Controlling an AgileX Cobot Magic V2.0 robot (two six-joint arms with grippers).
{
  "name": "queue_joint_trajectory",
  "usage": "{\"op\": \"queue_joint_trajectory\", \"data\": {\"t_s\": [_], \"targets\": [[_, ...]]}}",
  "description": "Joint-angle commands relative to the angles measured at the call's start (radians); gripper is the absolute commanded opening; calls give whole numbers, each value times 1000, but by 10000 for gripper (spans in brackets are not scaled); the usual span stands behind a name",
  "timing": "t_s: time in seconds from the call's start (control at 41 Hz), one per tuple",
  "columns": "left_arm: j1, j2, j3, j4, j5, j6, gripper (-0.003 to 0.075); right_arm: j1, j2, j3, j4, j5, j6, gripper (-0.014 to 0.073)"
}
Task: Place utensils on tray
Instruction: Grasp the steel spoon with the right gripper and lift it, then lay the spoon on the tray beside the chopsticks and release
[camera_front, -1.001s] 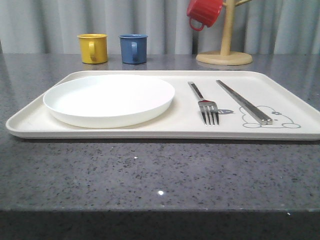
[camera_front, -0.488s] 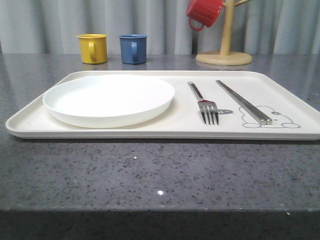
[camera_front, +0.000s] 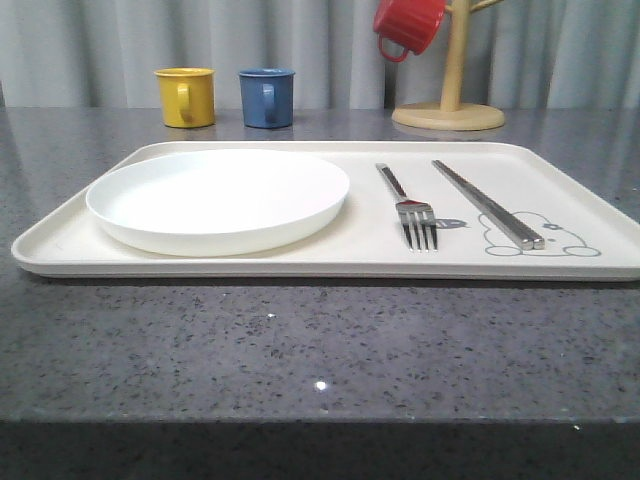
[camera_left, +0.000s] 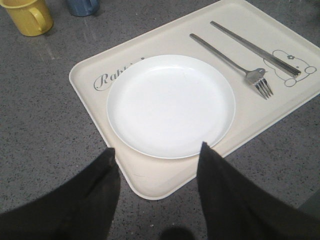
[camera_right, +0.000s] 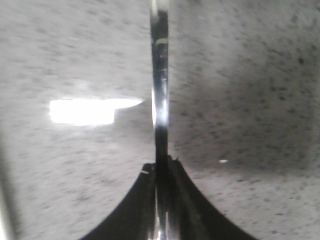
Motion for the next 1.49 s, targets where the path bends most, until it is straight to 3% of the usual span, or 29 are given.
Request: {"op": "queue_joint_trajectory", "data": {"t_s": [0.0, 0.22, 0.415, 1.245, 1.318, 1.465], "targets": [[-7, 2, -26, -11, -75, -11, 347, 47, -65, -48, 65, 25, -11, 35], [-7, 2, -26, -11, -75, -11, 347, 175, -65, -44, 215, -16, -11, 35], [-7, 2, -26, -11, -75, -11, 347, 225, -63, -44, 319, -86, -11, 35], [-7, 2, -26, -11, -75, -11, 347, 247, 93, -44, 319, -125, 42, 41], [-7, 2, -26, -11, -75, -11, 347, 247, 93, -44, 303, -108, 42, 64], [-7, 2, -26, -11, -75, -11, 347, 247, 93, -44, 287, -99, 42, 195]]}}
